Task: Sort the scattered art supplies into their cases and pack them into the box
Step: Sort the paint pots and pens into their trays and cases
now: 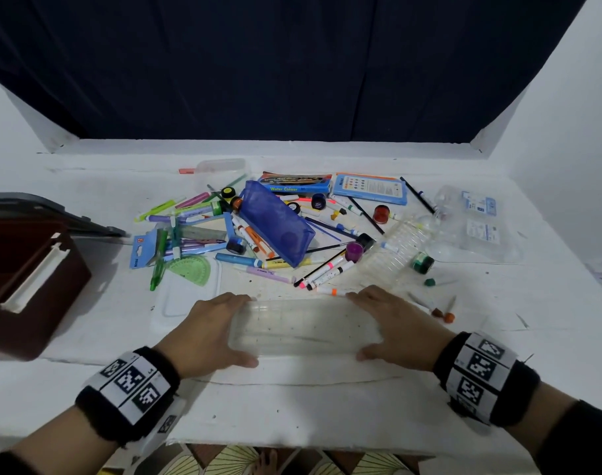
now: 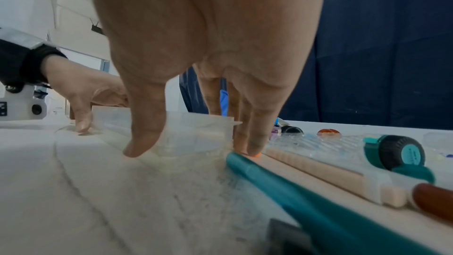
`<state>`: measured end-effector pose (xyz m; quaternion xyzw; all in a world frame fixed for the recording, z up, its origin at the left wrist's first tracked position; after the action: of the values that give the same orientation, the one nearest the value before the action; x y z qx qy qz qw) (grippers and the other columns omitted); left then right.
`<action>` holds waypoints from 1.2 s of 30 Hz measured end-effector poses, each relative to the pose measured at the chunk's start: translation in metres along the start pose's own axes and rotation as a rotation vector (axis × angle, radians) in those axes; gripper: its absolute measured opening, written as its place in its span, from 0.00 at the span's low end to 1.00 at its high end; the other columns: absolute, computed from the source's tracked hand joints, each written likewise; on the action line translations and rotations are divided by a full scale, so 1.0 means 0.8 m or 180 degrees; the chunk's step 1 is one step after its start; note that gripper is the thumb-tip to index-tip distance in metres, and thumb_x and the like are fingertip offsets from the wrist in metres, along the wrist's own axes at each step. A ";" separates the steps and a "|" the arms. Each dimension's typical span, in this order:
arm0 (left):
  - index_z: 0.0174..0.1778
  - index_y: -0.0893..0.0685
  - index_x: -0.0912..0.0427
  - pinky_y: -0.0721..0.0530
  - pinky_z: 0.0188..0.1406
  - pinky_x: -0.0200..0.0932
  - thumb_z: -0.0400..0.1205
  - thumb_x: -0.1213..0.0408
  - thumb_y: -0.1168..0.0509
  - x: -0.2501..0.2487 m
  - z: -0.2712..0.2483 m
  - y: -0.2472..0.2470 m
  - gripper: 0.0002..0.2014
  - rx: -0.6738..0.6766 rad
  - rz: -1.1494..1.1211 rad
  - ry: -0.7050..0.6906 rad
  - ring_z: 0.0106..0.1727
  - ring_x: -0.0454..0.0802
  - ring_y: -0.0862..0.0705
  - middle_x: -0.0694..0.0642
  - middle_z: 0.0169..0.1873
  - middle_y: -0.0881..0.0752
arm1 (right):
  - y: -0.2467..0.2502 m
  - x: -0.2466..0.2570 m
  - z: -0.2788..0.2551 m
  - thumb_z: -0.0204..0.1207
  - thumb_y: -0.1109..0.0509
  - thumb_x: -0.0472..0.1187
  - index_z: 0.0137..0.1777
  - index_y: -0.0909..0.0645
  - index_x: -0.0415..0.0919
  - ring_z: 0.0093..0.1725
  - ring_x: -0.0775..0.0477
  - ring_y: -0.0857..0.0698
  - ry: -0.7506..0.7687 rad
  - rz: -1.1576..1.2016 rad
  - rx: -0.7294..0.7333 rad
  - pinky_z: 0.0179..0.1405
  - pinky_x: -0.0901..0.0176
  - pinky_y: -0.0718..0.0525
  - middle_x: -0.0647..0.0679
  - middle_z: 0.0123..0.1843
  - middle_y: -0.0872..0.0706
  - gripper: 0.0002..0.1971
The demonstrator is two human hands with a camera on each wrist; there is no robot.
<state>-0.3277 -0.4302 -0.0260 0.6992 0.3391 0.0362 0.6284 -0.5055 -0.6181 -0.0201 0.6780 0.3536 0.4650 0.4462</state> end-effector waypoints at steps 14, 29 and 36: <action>0.73 0.25 0.48 0.23 0.69 0.49 0.50 0.42 0.13 0.013 0.083 0.031 0.54 0.0006 0.0065 0.0286 0.68 0.50 0.23 0.47 0.68 0.18 | 0.022 -0.021 0.065 0.66 0.18 0.54 0.82 0.42 0.50 0.66 0.45 0.22 -0.0422 0.0025 0.0168 0.63 0.56 0.21 0.46 0.73 0.32 0.48; 0.84 0.37 0.51 0.32 0.77 0.44 0.67 0.40 0.20 0.006 0.077 0.030 0.52 0.0279 0.0027 -0.0218 0.78 0.49 0.31 0.50 0.80 0.31 | 0.035 -0.035 0.063 0.62 0.16 0.54 0.81 0.35 0.49 0.66 0.51 0.26 -0.0477 0.0327 -0.0046 0.69 0.54 0.25 0.52 0.70 0.26 0.48; 0.81 0.31 0.47 0.30 0.76 0.46 0.64 0.47 0.16 0.005 0.087 0.039 0.50 0.0189 -0.0099 -0.0249 0.76 0.48 0.30 0.48 0.78 0.28 | 0.033 -0.042 0.058 0.60 0.16 0.58 0.77 0.31 0.50 0.62 0.51 0.24 -0.0539 0.0240 -0.0025 0.65 0.54 0.22 0.53 0.67 0.24 0.46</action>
<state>-0.2782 -0.4867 -0.0137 0.7130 0.3260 -0.0111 0.6206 -0.4709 -0.6701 -0.0135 0.7259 0.2870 0.4240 0.4593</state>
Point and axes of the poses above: each hand's wrist, its own z-axis towards the middle knuckle, its own y-axis out of the back of the hand, x = y × z, the point moved 9 cm from there along z, towards the middle knuckle
